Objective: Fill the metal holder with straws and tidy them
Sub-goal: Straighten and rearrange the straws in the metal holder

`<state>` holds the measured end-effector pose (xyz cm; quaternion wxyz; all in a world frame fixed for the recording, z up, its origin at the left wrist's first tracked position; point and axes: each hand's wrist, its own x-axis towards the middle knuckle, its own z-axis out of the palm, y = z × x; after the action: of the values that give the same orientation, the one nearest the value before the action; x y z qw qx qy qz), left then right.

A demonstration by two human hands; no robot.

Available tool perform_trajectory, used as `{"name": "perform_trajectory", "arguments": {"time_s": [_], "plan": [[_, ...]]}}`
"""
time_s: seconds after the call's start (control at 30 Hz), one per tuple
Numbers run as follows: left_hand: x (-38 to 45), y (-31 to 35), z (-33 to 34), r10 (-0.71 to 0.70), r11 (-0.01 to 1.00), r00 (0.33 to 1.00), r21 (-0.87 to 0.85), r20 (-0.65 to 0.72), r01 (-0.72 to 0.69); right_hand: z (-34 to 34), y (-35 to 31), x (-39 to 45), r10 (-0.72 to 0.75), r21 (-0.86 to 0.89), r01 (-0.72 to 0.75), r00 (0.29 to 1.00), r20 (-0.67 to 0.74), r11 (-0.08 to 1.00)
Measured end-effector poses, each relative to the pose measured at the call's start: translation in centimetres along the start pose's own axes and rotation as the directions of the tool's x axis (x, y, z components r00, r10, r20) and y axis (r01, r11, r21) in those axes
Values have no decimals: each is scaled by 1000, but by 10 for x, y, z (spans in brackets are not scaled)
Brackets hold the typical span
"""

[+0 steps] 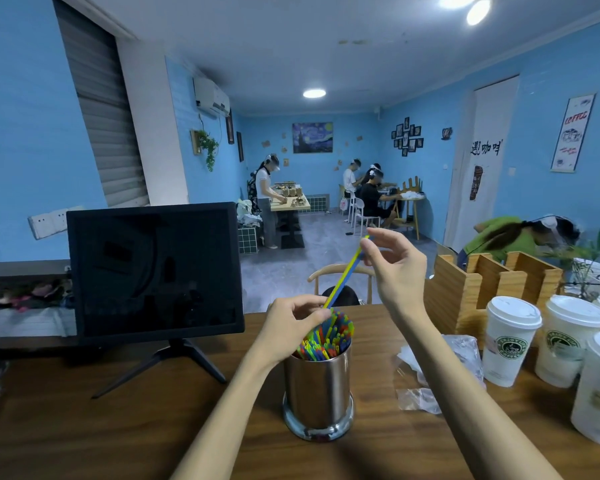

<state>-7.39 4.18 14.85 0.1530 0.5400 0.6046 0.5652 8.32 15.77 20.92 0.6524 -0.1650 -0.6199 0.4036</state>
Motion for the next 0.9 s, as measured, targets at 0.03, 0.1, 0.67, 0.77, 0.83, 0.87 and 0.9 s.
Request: {"name": "perform_trajectory", "arguments": {"time_s": [0.03,0.1,0.67,0.77,0.83,0.87,0.9], "plan": [[0,1,-2,6,1000,1000,-19,-6,-6,-1,1,0,23,28,-23,1000,-20,999],[1,2,-4,11,999,999,-37,-39,-13,-3,4,0,74,86,-72,997,-20,994],[6,20,-32,-207,908,947,-408,-245,93,-6,25,-20,452,315,-460,886,101,830],[5,19,-32,-306,839,899,-535,-312,100,-4,33,-28,523,311,-529,845,110,789],[3,18,-30,-336,807,868,-586,-365,66,-3,39,-32,552,259,-562,825,118,785],[3,17,-28,-331,808,857,-587,-395,42,-3,42,-35,565,227,-579,815,130,783],[2,17,-27,-321,813,847,-581,-423,18,-2,44,-37,578,192,-597,802,149,779]]}}
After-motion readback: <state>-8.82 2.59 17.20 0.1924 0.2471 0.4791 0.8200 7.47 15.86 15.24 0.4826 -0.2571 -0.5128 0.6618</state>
